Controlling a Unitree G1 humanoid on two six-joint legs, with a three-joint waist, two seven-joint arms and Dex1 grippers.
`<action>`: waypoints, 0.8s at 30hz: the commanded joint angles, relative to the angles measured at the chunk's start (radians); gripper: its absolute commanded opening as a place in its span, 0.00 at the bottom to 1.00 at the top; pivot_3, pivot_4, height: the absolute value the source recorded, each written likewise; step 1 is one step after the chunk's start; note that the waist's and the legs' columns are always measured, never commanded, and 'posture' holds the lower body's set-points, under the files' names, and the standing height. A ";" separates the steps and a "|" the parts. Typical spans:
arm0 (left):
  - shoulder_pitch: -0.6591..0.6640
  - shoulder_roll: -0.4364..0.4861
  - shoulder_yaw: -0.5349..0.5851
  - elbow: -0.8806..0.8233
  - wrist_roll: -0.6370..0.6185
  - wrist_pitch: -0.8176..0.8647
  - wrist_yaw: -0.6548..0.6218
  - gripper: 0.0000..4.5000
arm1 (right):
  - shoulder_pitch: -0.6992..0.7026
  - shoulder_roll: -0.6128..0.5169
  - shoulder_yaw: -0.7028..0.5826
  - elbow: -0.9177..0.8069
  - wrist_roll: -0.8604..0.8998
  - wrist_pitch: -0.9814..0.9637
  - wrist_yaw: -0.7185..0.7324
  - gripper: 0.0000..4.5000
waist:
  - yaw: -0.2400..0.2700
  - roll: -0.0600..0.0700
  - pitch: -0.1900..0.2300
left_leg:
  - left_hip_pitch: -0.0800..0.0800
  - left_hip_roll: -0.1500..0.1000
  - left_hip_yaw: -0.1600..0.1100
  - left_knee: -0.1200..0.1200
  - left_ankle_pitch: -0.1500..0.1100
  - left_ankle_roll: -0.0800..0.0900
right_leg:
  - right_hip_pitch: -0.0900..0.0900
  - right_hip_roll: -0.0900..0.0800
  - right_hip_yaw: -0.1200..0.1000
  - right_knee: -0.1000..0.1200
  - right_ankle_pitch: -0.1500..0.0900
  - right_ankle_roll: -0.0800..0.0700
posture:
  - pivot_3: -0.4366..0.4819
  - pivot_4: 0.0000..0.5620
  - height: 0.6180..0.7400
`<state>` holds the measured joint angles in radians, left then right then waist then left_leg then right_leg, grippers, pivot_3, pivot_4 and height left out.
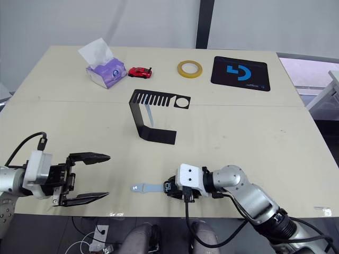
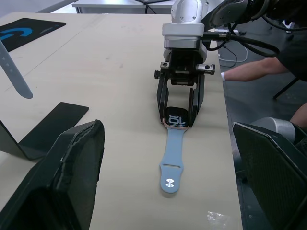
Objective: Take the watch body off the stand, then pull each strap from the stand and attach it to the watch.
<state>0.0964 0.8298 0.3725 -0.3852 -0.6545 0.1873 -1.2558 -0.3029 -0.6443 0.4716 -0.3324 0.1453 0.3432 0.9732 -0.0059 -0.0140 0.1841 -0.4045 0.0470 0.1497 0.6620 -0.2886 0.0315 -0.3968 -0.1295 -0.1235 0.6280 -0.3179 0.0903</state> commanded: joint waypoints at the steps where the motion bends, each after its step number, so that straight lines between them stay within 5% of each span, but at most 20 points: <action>1: 0.004 -0.005 -0.002 -0.026 0.004 -0.016 0.012 1.00 | -0.007 0.005 -0.026 0.022 -0.034 -0.082 -0.004 0.58 | 0.000 0.000 0.000 | 0.000 0.000 0.000 0.000 0.000 0.000 | 0.000 0.000 0.000 0.000 0.000 0.000 | 0.48 0.27 1.00; 5: 0.002 -0.007 -0.010 -0.026 0.007 -0.017 0.021 1.00 | -0.005 -0.014 -0.063 0.002 0.015 -0.101 0.053 0.99 | 0.000 0.000 0.000 | 0.000 0.000 0.000 0.000 0.000 0.000 | 0.000 0.000 0.000 0.000 0.000 0.000 | 0.48 0.27 1.00; 13: 0.058 -0.032 0.056 0.026 0.026 -0.046 0.068 1.00 | 0.176 -0.109 -0.476 -0.019 0.331 -0.237 0.196 0.99 | 0.004 0.000 0.000 | 0.000 0.000 0.000 0.000 -0.001 0.001 | 0.001 0.000 0.000 -0.001 0.000 0.000 | 0.48 0.27 1.00; 24: 0.219 -0.170 0.279 0.255 0.088 -0.162 0.232 1.00 | 0.477 -0.124 -0.955 0.226 0.279 -0.446 0.105 0.99 | 0.005 0.000 0.000 | 0.002 0.000 0.000 0.000 -0.002 0.001 | 0.003 0.000 -0.001 -0.002 0.000 0.000 | 0.48 0.27 1.00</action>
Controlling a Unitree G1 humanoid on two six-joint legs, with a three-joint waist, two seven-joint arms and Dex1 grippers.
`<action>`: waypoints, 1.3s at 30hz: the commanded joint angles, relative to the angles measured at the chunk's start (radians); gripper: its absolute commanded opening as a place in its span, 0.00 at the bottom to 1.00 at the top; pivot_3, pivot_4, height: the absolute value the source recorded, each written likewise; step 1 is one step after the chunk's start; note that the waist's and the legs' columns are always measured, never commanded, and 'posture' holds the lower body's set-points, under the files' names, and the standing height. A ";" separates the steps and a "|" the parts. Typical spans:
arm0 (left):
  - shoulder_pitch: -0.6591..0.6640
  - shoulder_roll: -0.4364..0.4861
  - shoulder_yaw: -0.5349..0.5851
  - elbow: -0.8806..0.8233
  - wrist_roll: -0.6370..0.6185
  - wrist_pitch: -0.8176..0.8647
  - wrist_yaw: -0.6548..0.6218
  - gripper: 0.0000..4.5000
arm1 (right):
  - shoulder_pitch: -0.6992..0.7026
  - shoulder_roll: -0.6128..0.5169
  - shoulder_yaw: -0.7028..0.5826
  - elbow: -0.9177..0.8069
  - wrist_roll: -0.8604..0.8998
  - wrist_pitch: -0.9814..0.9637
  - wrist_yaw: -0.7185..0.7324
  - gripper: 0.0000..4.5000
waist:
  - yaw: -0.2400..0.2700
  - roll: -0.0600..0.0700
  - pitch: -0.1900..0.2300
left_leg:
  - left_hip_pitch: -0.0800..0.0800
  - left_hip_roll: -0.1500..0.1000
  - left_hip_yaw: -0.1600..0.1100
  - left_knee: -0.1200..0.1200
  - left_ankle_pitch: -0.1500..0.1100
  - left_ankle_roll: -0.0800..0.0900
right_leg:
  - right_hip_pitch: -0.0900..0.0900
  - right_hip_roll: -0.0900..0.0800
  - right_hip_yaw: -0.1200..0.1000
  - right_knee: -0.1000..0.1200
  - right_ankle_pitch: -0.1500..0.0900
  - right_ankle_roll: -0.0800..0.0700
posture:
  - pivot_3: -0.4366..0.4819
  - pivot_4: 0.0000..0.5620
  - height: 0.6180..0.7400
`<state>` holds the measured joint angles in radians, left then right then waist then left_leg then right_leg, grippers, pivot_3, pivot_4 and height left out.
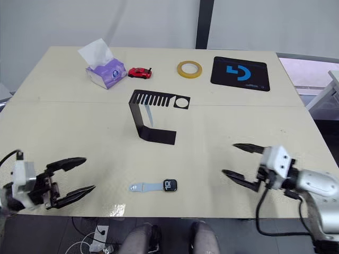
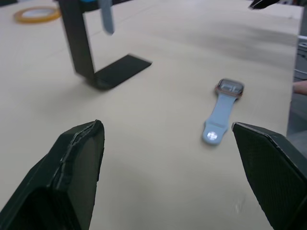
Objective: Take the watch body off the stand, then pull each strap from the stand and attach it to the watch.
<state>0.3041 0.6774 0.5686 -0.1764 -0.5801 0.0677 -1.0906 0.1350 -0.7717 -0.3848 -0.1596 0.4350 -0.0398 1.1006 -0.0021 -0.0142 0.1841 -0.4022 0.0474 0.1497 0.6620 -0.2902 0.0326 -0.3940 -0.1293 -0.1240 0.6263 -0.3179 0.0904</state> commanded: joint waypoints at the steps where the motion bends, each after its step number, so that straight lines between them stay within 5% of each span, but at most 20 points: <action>1: 0.023 -0.031 0.101 0.067 0.023 -0.060 0.083 1.00 | 0.063 0.008 -0.129 0.085 -0.020 -0.088 -0.033 0.99 | 0.001 0.000 0.000 | 0.000 0.000 0.000 0.000 0.000 0.000 | 0.000 0.000 0.000 0.000 0.000 0.000 | 0.48 0.27 1.00; 15: -0.005 -0.038 0.147 0.223 0.065 -0.165 0.184 1.00 | 0.100 0.065 -0.207 0.171 0.009 -0.082 -0.185 0.99 | -0.002 0.000 -0.001 | 0.002 0.001 0.000 0.000 -0.006 0.003 | 0.000 -0.002 0.001 0.001 0.000 -0.001 | 0.48 0.27 1.00; 26: -0.006 -0.072 0.088 0.087 0.044 -0.128 0.217 1.00 | 0.015 0.096 -0.013 0.061 0.056 0.047 -0.147 0.99 | -0.003 0.000 -0.001 | 0.002 0.001 0.000 0.000 -0.005 0.004 | 0.000 -0.002 0.002 0.001 -0.001 -0.001 | 0.48 0.27 1.00; 33: -0.049 -0.160 -0.047 -0.215 0.043 -0.024 0.389 1.00 | -0.248 0.233 0.246 -0.033 0.034 0.257 -0.290 0.99 | -0.008 0.001 -0.001 | 0.002 0.001 0.000 0.000 -0.005 0.002 | 0.000 -0.002 0.002 0.002 -0.001 -0.001 | 0.48 0.27 1.00; 39: -0.139 -0.259 -0.238 -0.381 0.129 0.081 0.588 1.00 | -0.519 0.407 0.452 0.138 -0.091 0.292 -0.364 0.39 | -0.010 0.001 -0.001 | 0.001 0.000 0.000 0.002 0.000 0.000 | 0.000 -0.001 0.002 0.003 0.000 0.001 | 0.48 0.27 1.00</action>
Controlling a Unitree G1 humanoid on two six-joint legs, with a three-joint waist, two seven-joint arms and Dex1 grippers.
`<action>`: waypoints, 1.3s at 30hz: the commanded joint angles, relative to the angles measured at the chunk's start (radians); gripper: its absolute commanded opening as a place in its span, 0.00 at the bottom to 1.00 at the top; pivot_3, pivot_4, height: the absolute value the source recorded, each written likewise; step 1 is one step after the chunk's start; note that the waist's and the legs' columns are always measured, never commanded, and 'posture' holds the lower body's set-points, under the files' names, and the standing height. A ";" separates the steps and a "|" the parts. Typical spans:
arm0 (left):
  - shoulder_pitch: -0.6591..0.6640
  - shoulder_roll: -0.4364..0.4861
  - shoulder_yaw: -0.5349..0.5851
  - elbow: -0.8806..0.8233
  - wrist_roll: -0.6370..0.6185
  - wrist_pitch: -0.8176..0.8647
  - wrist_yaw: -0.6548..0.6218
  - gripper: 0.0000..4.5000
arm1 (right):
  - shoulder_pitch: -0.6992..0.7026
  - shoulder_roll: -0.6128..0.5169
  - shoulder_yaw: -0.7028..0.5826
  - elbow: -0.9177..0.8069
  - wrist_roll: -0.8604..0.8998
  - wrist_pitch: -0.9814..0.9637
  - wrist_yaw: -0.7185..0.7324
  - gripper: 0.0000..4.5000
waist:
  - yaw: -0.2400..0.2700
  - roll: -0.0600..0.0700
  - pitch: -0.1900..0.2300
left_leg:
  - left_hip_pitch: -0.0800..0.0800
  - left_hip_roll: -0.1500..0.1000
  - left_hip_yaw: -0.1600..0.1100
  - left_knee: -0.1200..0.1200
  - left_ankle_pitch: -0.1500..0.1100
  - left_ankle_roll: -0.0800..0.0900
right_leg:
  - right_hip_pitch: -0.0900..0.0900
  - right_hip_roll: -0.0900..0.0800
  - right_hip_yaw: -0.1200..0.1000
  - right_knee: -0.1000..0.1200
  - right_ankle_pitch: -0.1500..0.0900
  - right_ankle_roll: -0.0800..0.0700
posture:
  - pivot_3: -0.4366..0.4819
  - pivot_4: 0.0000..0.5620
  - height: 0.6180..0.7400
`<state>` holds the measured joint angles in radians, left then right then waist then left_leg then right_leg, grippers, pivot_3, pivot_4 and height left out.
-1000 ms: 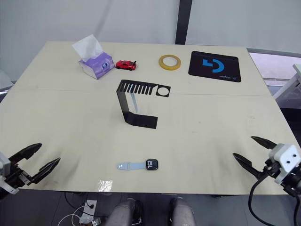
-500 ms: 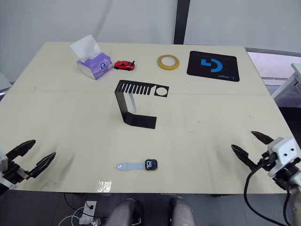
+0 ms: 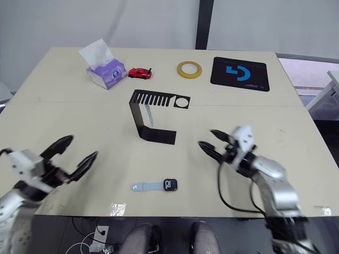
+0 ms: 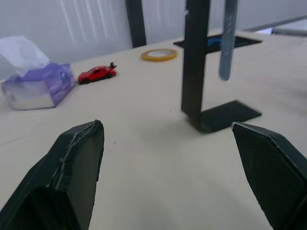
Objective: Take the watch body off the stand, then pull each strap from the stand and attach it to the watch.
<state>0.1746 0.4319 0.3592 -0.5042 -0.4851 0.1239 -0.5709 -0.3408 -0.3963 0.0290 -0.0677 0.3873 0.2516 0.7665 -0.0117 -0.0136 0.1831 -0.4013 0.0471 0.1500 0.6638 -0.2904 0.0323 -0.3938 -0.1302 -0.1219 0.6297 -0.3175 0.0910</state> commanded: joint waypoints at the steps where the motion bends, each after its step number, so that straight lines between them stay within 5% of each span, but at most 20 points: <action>1: -0.017 -0.023 -0.053 -0.062 0.051 0.034 0.089 1.00 | -0.079 0.063 0.062 0.079 -0.057 0.000 -0.037 0.31 | -0.001 0.000 0.000 | 0.000 0.000 0.000 0.000 0.000 0.000 | 0.000 0.000 0.000 0.000 0.000 0.000 | 0.48 0.27 1.00; 4: -0.031 -0.047 -0.106 -0.080 0.081 0.045 0.124 1.00 | -0.160 0.134 0.112 0.173 -0.102 -0.019 -0.057 0.01 | -0.007 0.000 0.000 | -0.001 0.000 0.000 -0.001 0.000 -0.001 | -0.001 0.001 -0.001 0.004 0.000 0.000 | 0.48 0.27 1.00; 16: -0.071 -0.131 -0.256 -0.125 0.170 0.079 0.244 1.00 | -0.275 0.202 0.168 0.437 -0.220 -0.068 -0.036 0.01 | -0.017 0.000 0.000 | -0.002 0.000 0.000 0.000 0.001 0.000 | -0.001 0.001 -0.001 0.006 0.000 0.000 | 0.48 0.27 1.00; 26: -0.149 -0.220 -0.381 -0.093 0.264 0.069 0.320 1.00 | -0.249 0.211 0.156 0.451 -0.219 -0.059 -0.025 0.01 | -0.016 0.000 0.000 | -0.002 0.000 0.000 0.000 0.001 0.000 | -0.001 0.001 -0.001 0.006 0.000 0.000 | 0.48 0.27 1.00; 31: -0.218 -0.265 -0.412 -0.030 0.304 0.048 0.349 0.65 | -0.255 0.218 0.159 0.455 -0.220 -0.050 -0.018 0.00 | -0.016 0.000 0.000 | -0.002 0.000 0.000 0.000 0.001 0.000 | -0.001 0.001 -0.001 0.006 0.000 0.000 | 0.48 0.27 1.00; 39: -0.269 -0.311 -0.426 0.035 0.393 0.064 0.429 0.65 | -0.248 0.214 0.162 0.431 -0.219 -0.021 -0.008 0.00 | -0.017 0.000 0.000 | -0.001 0.000 0.000 0.000 0.002 0.000 | -0.001 0.001 -0.002 0.006 0.000 0.000 | 0.48 0.27 1.00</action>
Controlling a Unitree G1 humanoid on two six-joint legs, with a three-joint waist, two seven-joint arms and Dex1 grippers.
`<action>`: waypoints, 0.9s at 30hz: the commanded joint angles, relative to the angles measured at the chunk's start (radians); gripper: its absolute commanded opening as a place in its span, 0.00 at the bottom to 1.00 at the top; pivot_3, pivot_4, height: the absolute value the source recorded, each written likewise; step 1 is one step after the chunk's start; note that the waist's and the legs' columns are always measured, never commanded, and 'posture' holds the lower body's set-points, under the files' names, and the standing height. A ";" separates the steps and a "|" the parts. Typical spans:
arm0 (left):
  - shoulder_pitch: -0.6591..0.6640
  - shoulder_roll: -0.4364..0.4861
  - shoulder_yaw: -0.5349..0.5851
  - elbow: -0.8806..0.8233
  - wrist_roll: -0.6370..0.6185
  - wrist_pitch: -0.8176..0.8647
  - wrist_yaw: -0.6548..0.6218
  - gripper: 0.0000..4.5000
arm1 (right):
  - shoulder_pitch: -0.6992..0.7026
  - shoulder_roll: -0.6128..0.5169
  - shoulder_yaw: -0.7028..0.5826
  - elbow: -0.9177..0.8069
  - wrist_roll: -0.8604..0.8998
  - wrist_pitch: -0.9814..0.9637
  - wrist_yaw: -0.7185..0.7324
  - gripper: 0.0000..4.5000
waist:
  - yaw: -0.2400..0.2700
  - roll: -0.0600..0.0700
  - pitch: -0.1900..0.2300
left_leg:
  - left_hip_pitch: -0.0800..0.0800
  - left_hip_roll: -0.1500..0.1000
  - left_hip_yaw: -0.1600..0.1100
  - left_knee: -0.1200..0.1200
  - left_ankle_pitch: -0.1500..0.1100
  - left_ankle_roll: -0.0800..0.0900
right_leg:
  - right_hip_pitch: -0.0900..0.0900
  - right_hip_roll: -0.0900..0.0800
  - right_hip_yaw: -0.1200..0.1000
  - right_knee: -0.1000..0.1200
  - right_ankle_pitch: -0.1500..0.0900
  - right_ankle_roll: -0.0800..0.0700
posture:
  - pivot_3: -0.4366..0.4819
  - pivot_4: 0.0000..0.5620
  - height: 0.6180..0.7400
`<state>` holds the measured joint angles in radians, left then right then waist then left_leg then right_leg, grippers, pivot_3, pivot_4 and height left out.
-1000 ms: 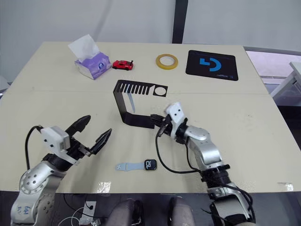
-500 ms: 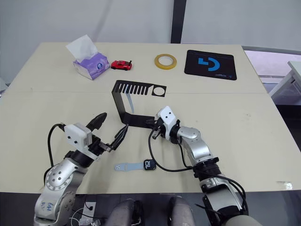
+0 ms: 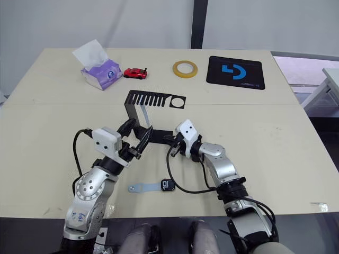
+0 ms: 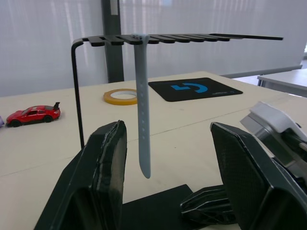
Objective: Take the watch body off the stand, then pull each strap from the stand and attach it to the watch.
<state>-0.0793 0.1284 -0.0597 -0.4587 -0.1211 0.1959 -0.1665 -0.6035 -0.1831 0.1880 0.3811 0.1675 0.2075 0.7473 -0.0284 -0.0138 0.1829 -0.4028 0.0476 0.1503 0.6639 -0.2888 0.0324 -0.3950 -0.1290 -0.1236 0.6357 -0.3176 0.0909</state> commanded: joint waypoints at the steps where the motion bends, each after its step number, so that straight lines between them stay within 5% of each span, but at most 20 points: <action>1: -0.024 -0.012 -0.011 0.001 0.035 -0.011 0.026 0.65 | 0.014 -0.001 0.001 -0.019 0.002 0.027 0.012 0.00 | 0.000 0.000 0.000 | 0.000 0.000 0.000 0.000 0.000 0.000 | 0.000 0.000 0.000 0.000 0.000 0.000 | 0.48 0.27 1.00; 23: -0.198 -0.034 -0.021 0.194 0.080 -0.045 0.027 0.65 | 0.031 0.018 -0.005 -0.055 0.010 0.064 -0.004 0.00 | 0.001 0.000 0.000 | 0.000 0.000 0.000 0.000 0.001 0.000 | 0.000 0.000 -0.002 0.000 0.000 0.000 | 0.48 0.27 1.00; 27: -0.209 -0.042 -0.024 0.200 0.083 -0.054 0.032 0.38 | 0.030 0.020 -0.005 -0.054 0.008 0.070 -0.003 0.00 | 0.001 0.000 0.000 | 0.000 0.000 0.000 0.000 0.001 0.000 | 0.000 0.000 -0.002 0.000 0.000 0.000 | 0.48 0.27 1.00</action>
<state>-0.2711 0.0901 -0.0789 -0.2455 -0.0473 0.1667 -0.1347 -0.5904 -0.1682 0.1862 0.3390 0.1706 0.2641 0.7447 -0.0276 -0.0138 0.1829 -0.4030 0.0475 0.1500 0.6638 -0.2883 0.0323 -0.3948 -0.1295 -0.1257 0.6357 -0.3176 0.0909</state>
